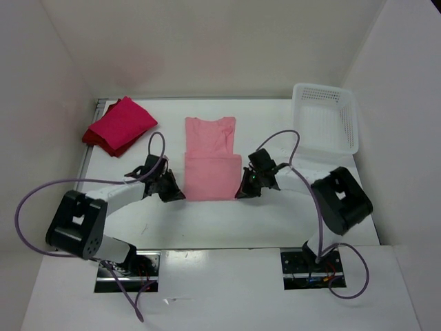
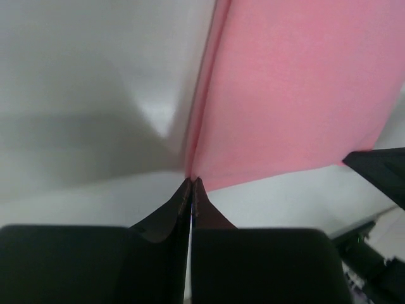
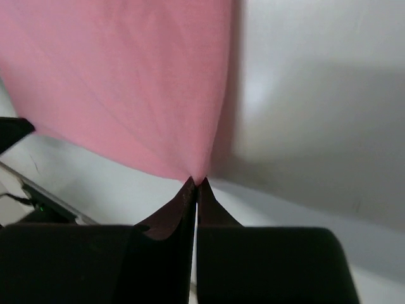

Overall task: Fold and stack the t-shirts
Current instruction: Grab one side of the 2/3 rectangular tshirt with both arms

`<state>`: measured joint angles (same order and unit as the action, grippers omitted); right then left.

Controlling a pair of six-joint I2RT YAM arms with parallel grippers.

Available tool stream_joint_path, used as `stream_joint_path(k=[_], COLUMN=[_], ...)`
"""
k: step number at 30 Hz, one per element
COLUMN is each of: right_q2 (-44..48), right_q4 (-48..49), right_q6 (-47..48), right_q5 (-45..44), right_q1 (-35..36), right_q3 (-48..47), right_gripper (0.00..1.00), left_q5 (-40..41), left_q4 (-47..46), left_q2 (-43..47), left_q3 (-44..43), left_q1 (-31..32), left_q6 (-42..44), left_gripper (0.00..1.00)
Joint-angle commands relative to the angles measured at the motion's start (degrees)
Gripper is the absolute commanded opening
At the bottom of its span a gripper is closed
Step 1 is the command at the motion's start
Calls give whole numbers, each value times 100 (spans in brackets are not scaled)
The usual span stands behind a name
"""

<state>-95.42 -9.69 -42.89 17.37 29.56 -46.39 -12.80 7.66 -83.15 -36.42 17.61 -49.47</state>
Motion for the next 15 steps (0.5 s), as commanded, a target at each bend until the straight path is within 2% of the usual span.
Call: stream_joint_path(k=[1,4,5,7,9,11,15], right_q2=[1101,2270,2543,2836,2417,1889,360], right_q4=[-979,-1516,-1866,-2132,-2195,-2195,-1870], right_q6=[-419,-737,-738,-371,33,579,1072], right_q5=[-102,12,-109,-24,117,65,-24], right_q1=[688,867,789,158,-282,-687,-1127], right_q3=[419,710,710,370,-17,-790,-2161], right_gripper=[0,0,0,0,0,0,0], left_q5=[-539,-601,-697,-908,-909,-970,-548], left_q4=[1530,2735,2967,2882,2384,2083,1214], left_q2=[1138,2019,2022,1970,1595,1190,-301], left_q3=[-57,-522,-828,-918,-1103,-1489,-2578], left_q1=[-3,-143,-143,-283,-450,-705,-855], left_q6=[280,429,560,562,562,622,623], left_gripper=[0,0,0,0,0,0,0])
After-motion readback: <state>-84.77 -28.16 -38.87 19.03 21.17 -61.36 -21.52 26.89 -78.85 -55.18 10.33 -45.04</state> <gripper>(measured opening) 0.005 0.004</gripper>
